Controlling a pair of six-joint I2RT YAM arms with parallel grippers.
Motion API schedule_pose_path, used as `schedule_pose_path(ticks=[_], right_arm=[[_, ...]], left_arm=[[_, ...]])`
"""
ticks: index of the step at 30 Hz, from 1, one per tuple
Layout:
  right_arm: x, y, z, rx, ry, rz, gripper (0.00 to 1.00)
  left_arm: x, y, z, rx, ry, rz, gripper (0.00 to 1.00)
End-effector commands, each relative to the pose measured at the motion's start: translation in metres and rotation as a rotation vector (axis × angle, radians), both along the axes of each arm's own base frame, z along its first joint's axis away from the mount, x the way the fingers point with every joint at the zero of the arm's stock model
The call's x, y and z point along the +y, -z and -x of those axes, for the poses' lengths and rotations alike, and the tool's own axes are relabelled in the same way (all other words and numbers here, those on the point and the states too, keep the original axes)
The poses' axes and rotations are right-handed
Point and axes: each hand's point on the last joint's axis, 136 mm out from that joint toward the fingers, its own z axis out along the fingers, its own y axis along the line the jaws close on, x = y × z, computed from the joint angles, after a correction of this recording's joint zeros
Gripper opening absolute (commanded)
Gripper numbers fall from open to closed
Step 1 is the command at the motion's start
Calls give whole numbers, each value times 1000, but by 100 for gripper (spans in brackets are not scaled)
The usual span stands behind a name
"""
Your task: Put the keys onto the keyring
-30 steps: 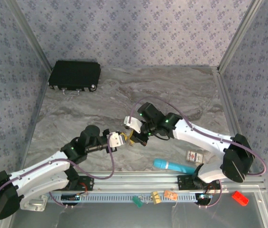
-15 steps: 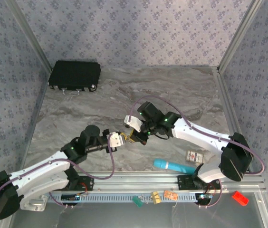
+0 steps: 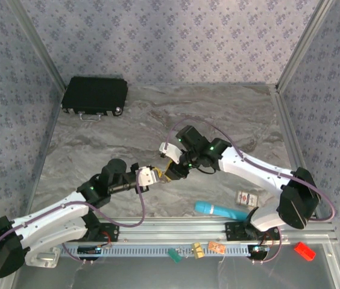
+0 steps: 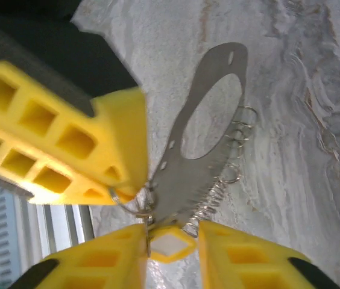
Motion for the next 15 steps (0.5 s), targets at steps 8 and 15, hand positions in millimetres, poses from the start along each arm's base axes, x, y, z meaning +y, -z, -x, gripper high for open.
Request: schedule_pose_path(ticks=[8,15], right_arm=[[-33,-28,-32,-152,202,-72,54],[-24,-18,-8,-476,4,-138,50]], left_arm=[[2,-20,-2,101,-66,151,0],[5,-25,1,168,-68,222,0]])
